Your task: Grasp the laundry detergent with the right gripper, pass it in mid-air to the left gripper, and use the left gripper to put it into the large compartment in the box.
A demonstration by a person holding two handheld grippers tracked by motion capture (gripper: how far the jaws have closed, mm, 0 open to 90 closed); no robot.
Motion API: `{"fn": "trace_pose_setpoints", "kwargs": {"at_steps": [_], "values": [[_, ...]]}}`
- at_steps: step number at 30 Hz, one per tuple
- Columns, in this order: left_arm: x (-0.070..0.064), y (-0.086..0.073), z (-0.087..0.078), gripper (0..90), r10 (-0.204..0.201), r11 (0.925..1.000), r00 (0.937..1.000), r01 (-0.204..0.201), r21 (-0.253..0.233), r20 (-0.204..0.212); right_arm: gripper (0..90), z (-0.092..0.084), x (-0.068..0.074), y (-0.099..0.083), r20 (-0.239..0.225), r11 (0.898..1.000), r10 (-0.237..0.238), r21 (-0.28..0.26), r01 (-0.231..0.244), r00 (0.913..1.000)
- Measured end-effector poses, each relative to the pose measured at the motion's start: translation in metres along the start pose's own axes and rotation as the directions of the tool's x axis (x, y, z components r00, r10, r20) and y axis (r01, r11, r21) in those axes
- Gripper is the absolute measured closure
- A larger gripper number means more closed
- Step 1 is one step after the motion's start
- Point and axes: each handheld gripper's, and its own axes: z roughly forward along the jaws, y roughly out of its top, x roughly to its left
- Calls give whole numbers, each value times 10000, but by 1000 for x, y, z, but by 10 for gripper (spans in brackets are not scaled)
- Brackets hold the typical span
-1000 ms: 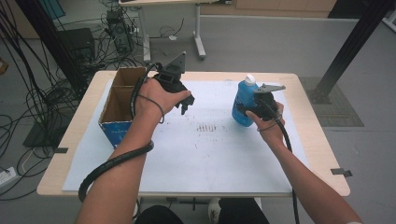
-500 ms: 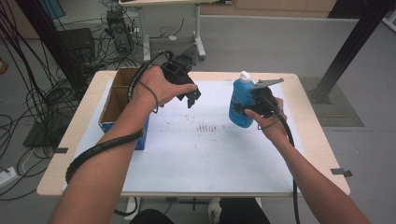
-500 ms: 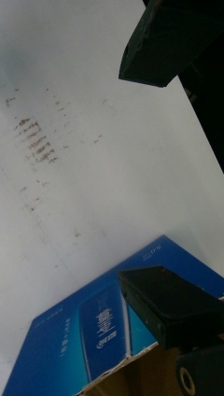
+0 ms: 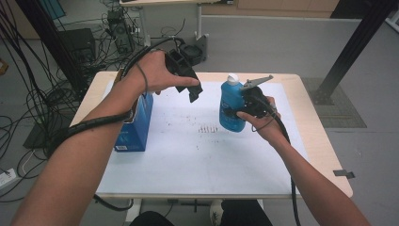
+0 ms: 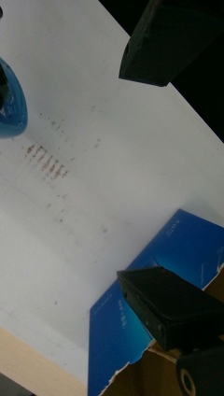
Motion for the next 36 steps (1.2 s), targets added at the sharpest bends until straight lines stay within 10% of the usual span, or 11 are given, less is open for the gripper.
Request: {"fn": "trace_pose_setpoints", "kwargs": {"at_steps": [7, 16, 22, 36], "values": [[-2, 4, -13, 53, 851, 9964, 9963, -851, 32, -136, 450, 5, 9, 11, -900, 9995, -304, -46, 302, 9955], [-7, 1, -37, 55, 1683, 9853, 9856, -1676, -326, 189, 449, 15, 29, 21, -2096, 9916, -1291, -243, 1268, 9692], [-13, -1, -44, 50, 2189, 9756, 9755, -2185, -198, 218, 448, 20, 41, 29, -3038, 9824, -1862, -433, 1816, 9344], [-22, -4, -48, 46, 3057, 9519, 9519, -3060, 141, 219, 446, 30, 60, 39, -3968, 9679, -2466, -556, 2450, 8842]]}}
